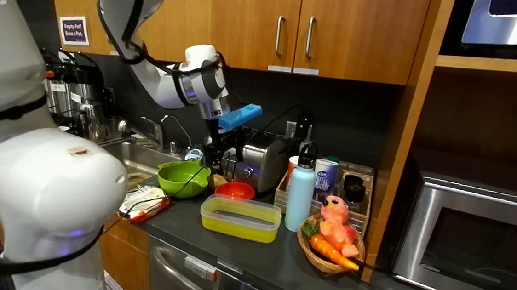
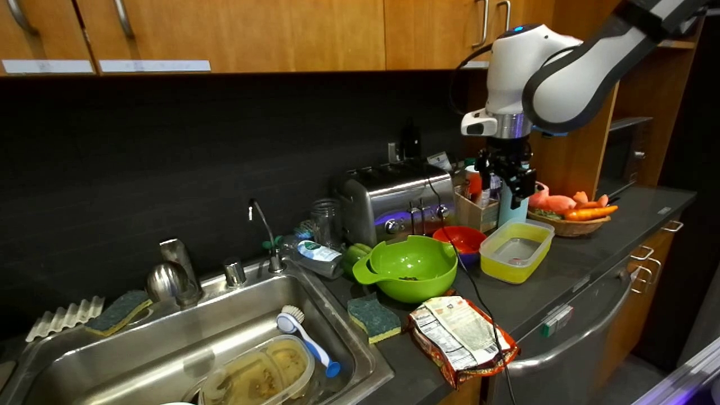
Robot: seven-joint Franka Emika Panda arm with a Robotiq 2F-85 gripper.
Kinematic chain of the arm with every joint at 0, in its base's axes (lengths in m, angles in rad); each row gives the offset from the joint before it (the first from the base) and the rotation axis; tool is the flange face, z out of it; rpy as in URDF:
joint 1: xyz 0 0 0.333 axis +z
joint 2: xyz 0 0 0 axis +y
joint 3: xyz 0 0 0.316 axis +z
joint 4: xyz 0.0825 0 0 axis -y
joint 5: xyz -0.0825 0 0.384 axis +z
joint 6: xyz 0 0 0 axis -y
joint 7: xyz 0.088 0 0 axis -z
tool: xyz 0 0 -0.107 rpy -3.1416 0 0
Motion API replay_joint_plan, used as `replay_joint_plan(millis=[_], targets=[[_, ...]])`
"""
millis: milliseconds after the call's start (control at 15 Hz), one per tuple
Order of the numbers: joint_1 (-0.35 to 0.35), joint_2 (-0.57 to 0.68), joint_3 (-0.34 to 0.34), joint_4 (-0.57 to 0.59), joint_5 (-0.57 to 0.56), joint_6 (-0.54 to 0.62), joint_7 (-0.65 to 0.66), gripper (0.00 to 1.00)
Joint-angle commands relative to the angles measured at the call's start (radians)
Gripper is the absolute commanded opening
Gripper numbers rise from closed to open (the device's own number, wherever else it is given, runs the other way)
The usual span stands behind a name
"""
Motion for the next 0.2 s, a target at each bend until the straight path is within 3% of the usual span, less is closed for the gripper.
replay_joint_plan(millis=[0,133], targets=[[0.005,0.049,0.016,0.03,0.022,0.017,0.021,1.0],[0.024,0.079,0.018,0.037,0.078,-0.014,-0.003,1.0]])
